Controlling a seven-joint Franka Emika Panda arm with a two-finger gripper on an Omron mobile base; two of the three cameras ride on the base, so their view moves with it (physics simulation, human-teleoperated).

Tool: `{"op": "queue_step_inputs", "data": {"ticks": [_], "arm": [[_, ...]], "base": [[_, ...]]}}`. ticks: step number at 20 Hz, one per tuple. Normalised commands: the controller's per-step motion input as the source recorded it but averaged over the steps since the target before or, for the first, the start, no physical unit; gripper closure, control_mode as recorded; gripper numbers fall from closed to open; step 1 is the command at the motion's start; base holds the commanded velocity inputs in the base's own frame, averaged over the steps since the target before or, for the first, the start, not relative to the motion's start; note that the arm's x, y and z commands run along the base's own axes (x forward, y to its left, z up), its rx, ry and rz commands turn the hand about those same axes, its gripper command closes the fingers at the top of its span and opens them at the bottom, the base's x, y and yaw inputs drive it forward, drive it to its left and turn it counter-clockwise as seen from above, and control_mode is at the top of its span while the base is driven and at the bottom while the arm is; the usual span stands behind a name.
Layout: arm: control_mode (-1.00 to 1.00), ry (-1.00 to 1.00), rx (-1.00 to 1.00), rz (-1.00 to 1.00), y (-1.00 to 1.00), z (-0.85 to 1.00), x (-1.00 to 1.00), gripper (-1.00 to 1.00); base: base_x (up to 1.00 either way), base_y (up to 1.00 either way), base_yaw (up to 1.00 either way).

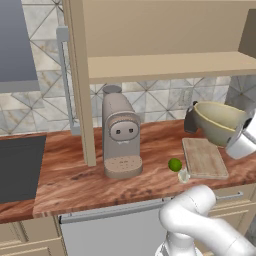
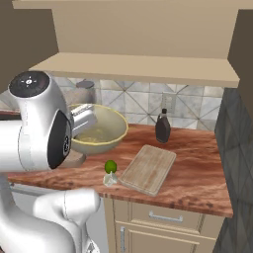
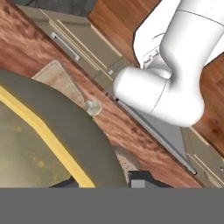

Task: Open the cabinet. Place the bowl and condiment on the counter. Then place the lime and garlic on the cutting board.

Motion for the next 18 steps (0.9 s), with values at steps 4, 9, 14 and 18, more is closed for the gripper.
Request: {"op": "queue_step_inputs", "data": {"ticks": [4, 9, 14, 18], "arm": [[-1.00, 0.05, -0.07, 0.44, -0.47, -0.28, 0.04, 1.00], [-1.00, 0.00, -0.02, 0.43, -0.63, -0.13, 0.18, 1.00], [-1.00, 0.00, -0.05, 0.38, -0.58, -0.08, 0.26, 1.00], [-1.00, -0.03, -0.10, 0.40, -0.34, -0.17, 0.35, 1.00]], "base": [[0.00, 0.00, 0.00], [0.00, 0.00, 0.00], [0.00, 0.00, 0.00], [0.00, 0.00, 0.00]]}}
